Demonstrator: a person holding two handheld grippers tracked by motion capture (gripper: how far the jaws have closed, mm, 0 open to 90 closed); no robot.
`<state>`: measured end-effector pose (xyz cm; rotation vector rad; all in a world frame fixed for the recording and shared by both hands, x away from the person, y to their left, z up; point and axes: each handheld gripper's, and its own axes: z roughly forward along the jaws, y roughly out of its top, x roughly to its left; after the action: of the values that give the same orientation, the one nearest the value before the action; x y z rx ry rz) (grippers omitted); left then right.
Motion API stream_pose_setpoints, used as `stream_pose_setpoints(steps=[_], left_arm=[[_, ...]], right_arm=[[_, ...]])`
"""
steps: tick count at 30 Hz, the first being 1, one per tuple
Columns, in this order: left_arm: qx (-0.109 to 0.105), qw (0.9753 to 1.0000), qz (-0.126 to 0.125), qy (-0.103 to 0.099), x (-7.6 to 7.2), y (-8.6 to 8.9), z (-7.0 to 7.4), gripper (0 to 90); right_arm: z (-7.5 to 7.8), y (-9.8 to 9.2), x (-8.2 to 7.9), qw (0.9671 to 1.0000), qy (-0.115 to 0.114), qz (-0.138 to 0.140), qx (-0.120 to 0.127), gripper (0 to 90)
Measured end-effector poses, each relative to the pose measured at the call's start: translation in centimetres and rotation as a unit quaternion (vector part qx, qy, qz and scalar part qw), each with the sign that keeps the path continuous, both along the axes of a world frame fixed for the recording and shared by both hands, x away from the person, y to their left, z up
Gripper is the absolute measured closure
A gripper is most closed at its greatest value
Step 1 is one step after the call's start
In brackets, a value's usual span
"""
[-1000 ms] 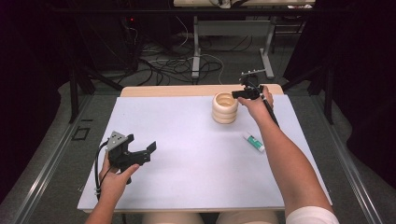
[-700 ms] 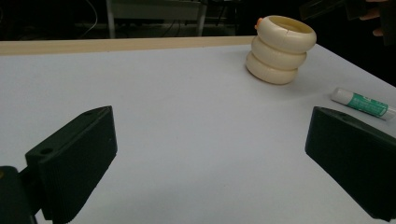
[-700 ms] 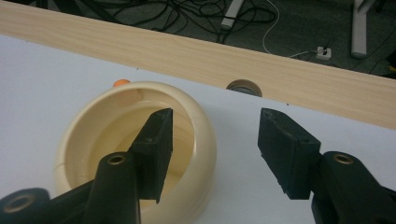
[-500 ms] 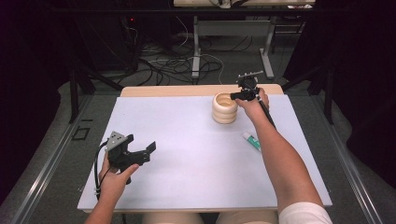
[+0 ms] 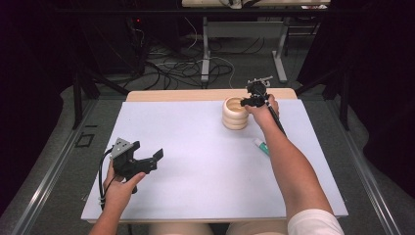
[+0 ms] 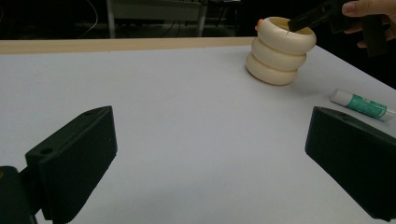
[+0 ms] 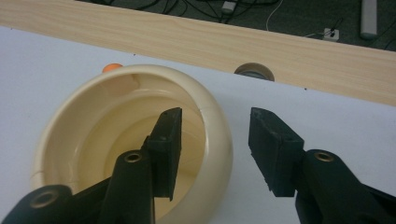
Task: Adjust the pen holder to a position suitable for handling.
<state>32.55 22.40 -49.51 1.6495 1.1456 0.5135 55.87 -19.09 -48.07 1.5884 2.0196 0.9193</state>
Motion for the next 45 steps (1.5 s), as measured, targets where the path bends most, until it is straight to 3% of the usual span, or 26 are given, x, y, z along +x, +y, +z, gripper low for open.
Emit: stream_pose_setpoints(steps=[11,19,27,45], left_arm=[[-0.003,1.0,0.001,0.001,0.1,0.1,-0.1,2.1],[0.0,1.0,0.0,0.003,0.2,0.2,-0.1,2.1],[0.0,1.0,-0.001,0.004,0.1,0.1,-0.1,2.1],[-0.002,1.0,-0.002,0.007,0.2,0.1,-0.2,2.1]], right_arm=[[-0.7,0.2,0.3,0.9997,0.022,-0.006,0.001,60.1],[-0.9,0.2,0.4,0.9985,0.051,-0.015,0.008,65.1],[-0.9,0.4,0.3,0.9983,0.054,-0.021,0.007,67.6],[-0.6,1.0,0.3,0.9973,0.056,-0.037,-0.031,76.0]])
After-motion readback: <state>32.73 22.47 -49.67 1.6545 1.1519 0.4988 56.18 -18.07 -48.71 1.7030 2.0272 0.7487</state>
